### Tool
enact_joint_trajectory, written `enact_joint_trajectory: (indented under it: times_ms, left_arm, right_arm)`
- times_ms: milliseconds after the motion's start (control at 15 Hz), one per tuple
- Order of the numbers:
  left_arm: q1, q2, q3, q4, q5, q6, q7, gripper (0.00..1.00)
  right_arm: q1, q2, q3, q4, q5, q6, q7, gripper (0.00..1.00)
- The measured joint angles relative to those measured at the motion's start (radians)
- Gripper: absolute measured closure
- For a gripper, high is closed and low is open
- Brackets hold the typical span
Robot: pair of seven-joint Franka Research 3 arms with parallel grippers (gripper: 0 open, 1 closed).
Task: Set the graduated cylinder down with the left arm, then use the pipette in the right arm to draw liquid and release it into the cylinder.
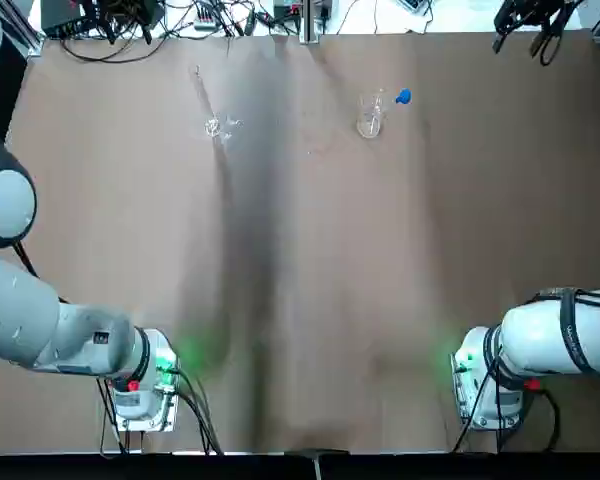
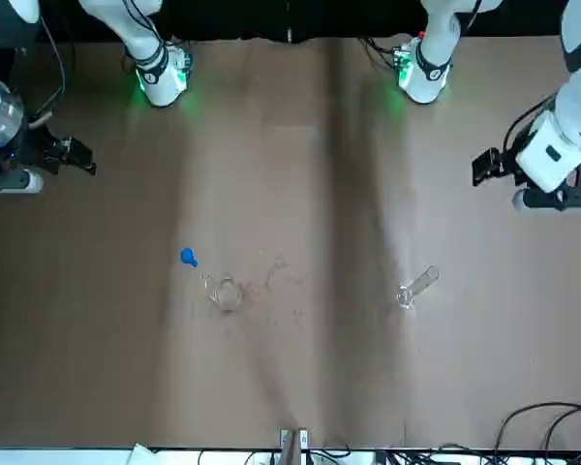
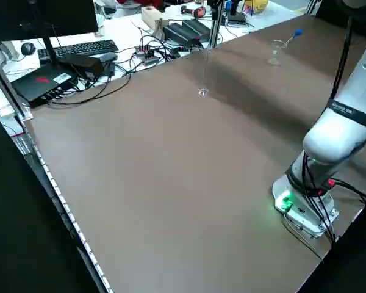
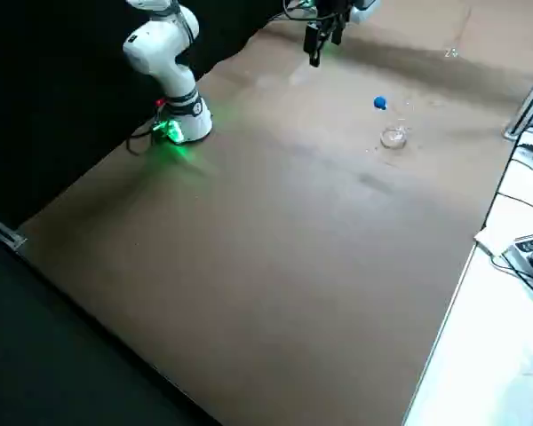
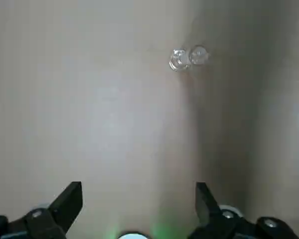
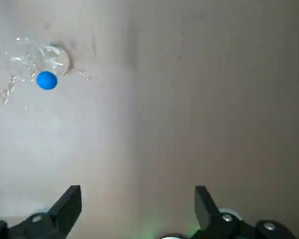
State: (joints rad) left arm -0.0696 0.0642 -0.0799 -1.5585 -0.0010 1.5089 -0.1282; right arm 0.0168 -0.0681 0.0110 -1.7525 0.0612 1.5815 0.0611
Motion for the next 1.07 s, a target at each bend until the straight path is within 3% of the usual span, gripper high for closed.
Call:
enact_joint_trajectory:
  times_ms: [267, 400, 533, 800, 1067]
  left_arm:
    - [0.022, 0.002, 0.000, 0.021, 0.000, 0.023, 0.007, 0.00]
    - [0.017, 0.004, -0.003, 0.031, 0.000, 0.094, 0.003, 0.00]
    - [0.017, 0.055, -0.006, 0.028, 0.000, 0.132, 0.022, 0.00]
    - [0.018, 0.108, -0.014, 0.028, -0.003, 0.149, 0.219, 0.00]
    - [0.029, 0.114, -0.015, 0.019, -0.004, 0.147, 0.421, 0.00]
  right_arm:
    - [0.054, 0.000, 0.005, 0.017, 0.000, 0.000, -0.005, 0.00]
    - [0.068, -0.001, 0.005, 0.021, 0.000, 0.000, -0.005, 0.00]
    - [0.073, 0.001, 0.005, 0.019, 0.000, -0.013, -0.010, 0.00]
    - [0.145, 0.059, 0.007, 0.006, 0.000, -0.021, -0.053, 0.02]
    - [0.156, 0.147, 0.007, 0.007, 0.046, 0.009, -0.069, 0.02]
